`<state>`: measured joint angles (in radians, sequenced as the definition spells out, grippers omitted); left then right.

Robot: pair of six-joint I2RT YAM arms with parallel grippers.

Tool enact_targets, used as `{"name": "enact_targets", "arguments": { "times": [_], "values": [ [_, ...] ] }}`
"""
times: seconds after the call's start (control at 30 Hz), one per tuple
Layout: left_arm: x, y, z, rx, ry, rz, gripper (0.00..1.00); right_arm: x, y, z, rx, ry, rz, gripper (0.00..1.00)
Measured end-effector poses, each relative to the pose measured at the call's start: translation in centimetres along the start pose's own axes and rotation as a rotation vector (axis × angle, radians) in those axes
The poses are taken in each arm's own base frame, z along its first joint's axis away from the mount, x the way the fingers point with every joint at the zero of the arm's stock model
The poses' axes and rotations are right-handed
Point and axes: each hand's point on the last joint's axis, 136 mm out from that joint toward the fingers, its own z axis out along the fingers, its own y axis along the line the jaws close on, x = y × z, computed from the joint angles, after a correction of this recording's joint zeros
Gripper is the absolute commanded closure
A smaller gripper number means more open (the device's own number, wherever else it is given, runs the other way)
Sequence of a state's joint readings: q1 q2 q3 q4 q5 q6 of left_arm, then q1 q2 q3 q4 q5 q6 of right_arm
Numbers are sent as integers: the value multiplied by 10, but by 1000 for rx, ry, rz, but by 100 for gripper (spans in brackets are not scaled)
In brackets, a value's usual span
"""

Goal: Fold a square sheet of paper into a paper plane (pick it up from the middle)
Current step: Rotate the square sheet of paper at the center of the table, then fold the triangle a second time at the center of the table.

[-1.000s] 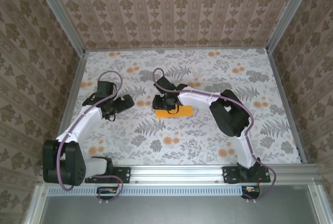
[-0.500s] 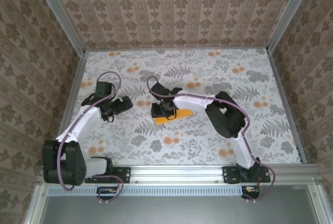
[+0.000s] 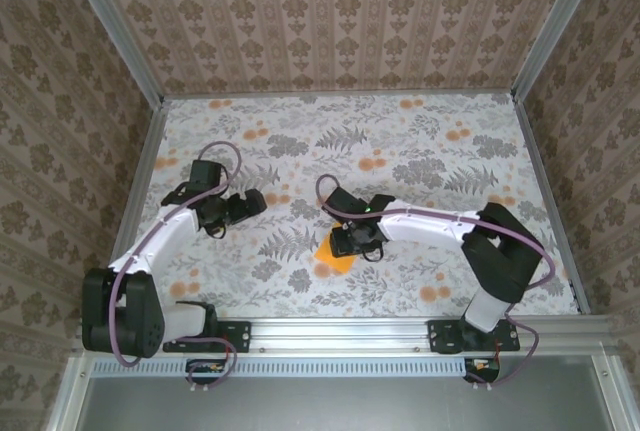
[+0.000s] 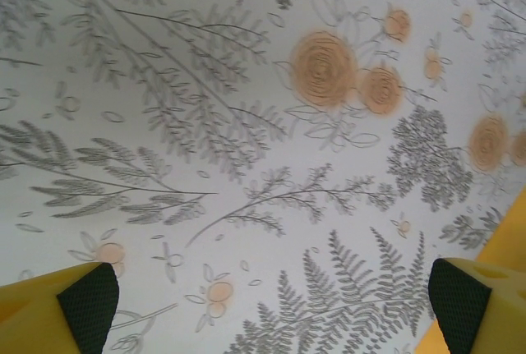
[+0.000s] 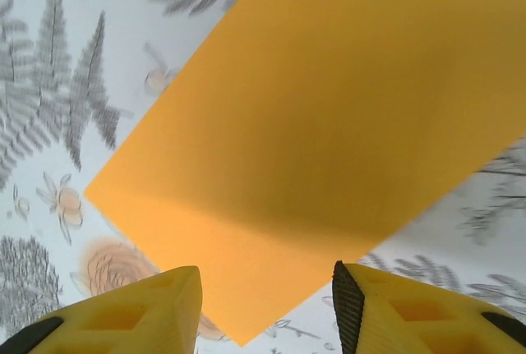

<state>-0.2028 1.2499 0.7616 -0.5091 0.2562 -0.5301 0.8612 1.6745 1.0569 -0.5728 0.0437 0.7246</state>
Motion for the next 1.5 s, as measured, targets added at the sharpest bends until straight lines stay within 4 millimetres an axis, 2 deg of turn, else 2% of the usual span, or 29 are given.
{"name": "enact_targets", "arguments": {
  "times": [0.17,0.33,0.47,0.67,0.87,1.07,1.27,1.33,1.5],
  "values": [
    [4,-21,2,70,12,30,0,-24,-24,1,66,-82,178,51],
    [11,-38,7,136,37,34,0,-39,-51,18,129,-86,312,51],
    [19,-47,9,176,62,44,1,-46,-58,31,159,-69,335,53],
    [29,-58,11,223,107,59,8,-64,-50,39,136,-82,313,55],
    [40,-67,13,254,147,76,15,-81,-35,47,83,-65,216,58],
    [64,-77,23,278,212,82,24,-89,-26,48,39,-60,133,57],
    [87,-83,30,286,257,50,30,-90,-19,40,26,-67,99,48],
    [91,-84,32,285,265,37,31,-88,-16,36,46,-64,77,42],
    [85,-74,36,242,236,-15,32,-85,2,22,102,-77,-10,30]
  ]
}}
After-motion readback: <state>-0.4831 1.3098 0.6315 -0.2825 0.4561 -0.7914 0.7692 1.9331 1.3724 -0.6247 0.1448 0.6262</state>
